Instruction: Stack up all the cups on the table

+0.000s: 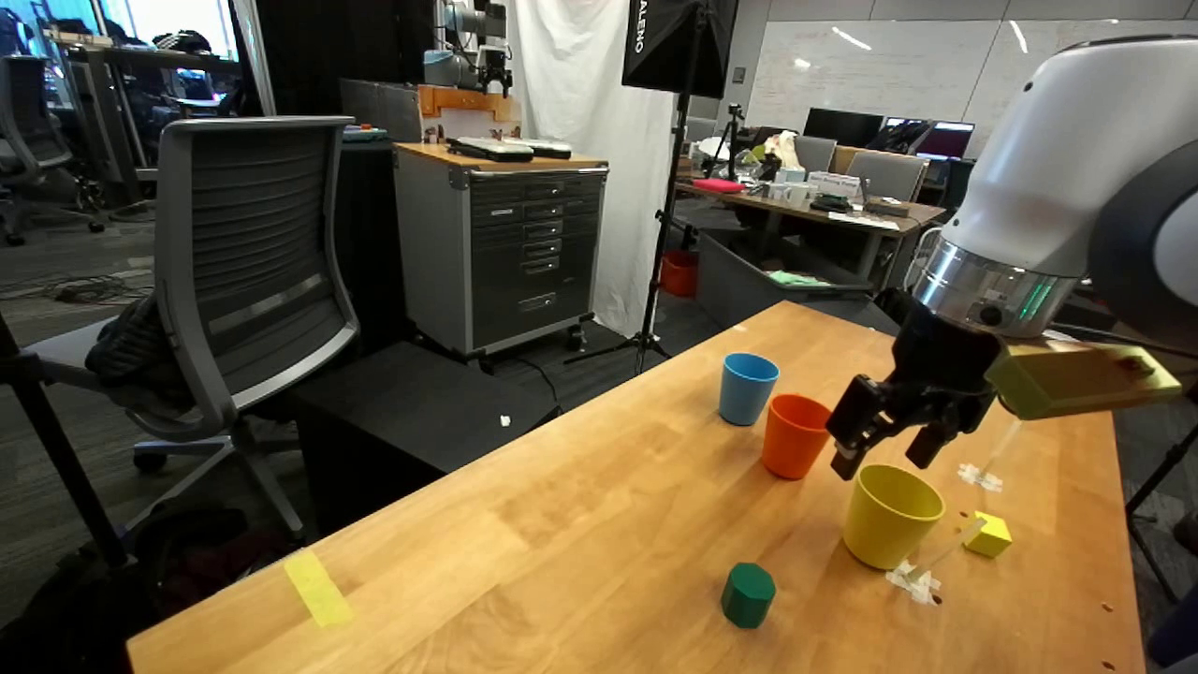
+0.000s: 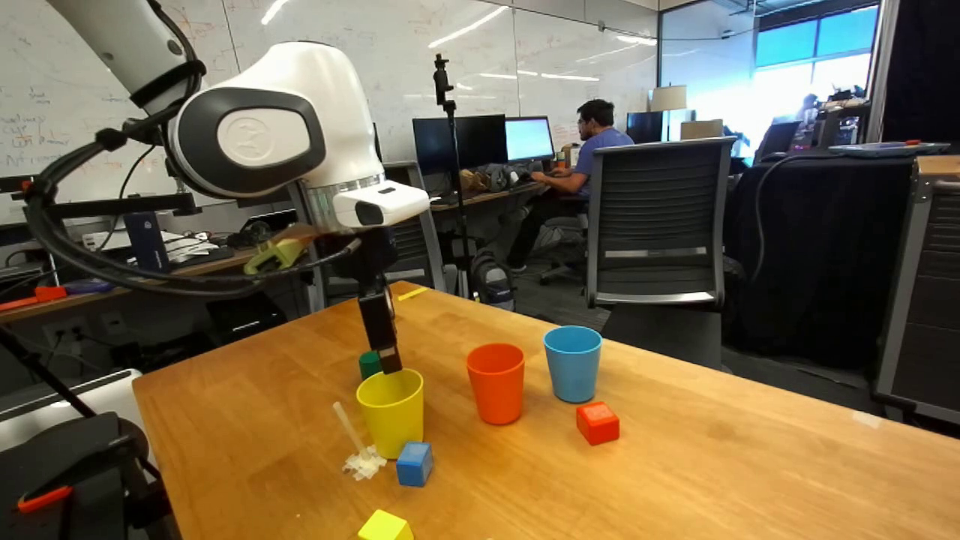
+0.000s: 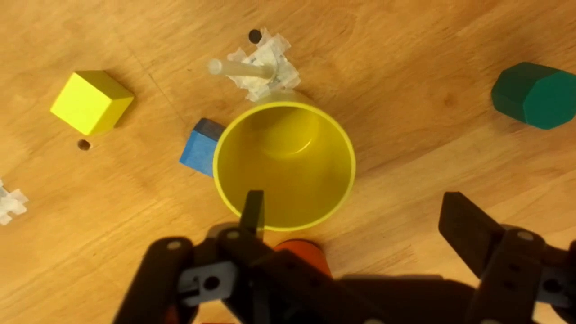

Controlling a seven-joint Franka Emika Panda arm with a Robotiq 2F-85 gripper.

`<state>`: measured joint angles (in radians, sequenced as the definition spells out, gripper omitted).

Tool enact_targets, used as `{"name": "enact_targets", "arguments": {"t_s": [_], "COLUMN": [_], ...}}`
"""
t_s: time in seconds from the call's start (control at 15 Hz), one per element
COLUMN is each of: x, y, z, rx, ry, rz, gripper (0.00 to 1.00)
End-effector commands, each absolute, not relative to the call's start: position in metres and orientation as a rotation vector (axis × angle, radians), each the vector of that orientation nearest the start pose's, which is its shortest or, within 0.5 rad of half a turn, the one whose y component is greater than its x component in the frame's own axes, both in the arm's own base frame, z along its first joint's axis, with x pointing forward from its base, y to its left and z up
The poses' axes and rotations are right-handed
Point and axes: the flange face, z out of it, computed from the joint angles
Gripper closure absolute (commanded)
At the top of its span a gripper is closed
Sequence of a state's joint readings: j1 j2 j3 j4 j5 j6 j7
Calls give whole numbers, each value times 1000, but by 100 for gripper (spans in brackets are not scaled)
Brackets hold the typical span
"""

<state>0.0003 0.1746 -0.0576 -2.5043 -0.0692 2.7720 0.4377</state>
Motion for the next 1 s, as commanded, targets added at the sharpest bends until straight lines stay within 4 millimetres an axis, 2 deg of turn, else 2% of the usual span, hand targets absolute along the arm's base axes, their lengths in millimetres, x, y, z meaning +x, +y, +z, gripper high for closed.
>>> {"name": "enact_targets", "arguments": {"t_s": [0.0,0.6,0.67,0.73,0.93], "x": [480,482,483,483,485], "y": [-23,-13,-12,-12,-13], "z": [214,185,184,183,182], "rx": [-3097,-3130,-3129,-3126,-3125], "ry": [669,643,650,655,669], "rz": [-170,-138,-136,-133,-135], "gripper": [0,0,25,26,51]}}
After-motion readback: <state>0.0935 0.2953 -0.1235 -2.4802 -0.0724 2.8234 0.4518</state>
